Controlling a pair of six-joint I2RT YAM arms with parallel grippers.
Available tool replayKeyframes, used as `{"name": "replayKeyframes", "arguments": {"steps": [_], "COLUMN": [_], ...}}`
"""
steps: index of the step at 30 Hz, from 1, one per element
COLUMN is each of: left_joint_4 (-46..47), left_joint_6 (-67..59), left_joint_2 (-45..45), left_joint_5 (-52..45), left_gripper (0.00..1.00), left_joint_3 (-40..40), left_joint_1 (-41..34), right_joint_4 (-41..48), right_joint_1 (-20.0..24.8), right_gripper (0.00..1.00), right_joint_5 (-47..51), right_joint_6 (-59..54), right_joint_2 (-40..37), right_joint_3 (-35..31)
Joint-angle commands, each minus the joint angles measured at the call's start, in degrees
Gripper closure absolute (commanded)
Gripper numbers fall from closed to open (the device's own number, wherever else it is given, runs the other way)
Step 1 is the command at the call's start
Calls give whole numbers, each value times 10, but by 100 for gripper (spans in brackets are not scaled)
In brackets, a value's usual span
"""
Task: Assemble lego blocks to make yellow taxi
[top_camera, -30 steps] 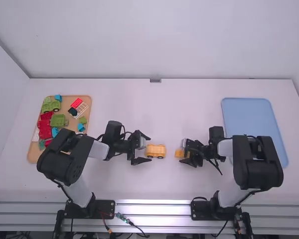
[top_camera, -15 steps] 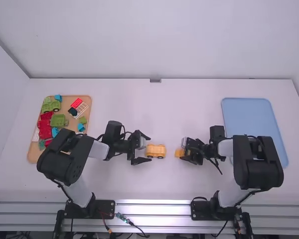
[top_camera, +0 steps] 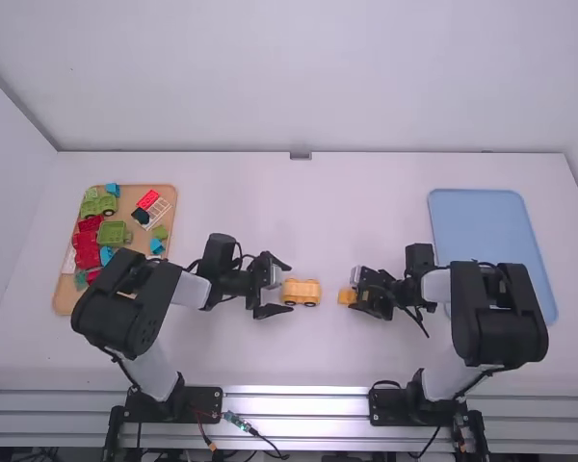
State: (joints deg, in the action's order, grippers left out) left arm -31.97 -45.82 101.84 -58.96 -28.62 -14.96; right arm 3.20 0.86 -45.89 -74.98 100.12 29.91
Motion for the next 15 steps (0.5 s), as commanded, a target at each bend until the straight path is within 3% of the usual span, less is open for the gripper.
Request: {"name": "replayKeyframes", "arguments": {"steps": [1, 7, 15], "left_joint_4": [1, 2, 20], "left_joint_6": [5, 4, -19], "left_joint_2": [4, 4, 4], "left_joint_5": [-16, -16, 17], "left_gripper": [1, 1, 1], "left_joint_3": [-7, -7, -7], "left_joint_1": [-3, -3, -3], "right_joint_4": [3, -4, 35], "right_joint_1": [-2, -1, -3], "right_gripper": [57, 73, 76], "right_joint_5": [1, 12, -12], "right_joint_6": [2, 28, 27], "right_joint_2": [7, 6, -3], "right_joint_3": [-3, -3, 26]}}
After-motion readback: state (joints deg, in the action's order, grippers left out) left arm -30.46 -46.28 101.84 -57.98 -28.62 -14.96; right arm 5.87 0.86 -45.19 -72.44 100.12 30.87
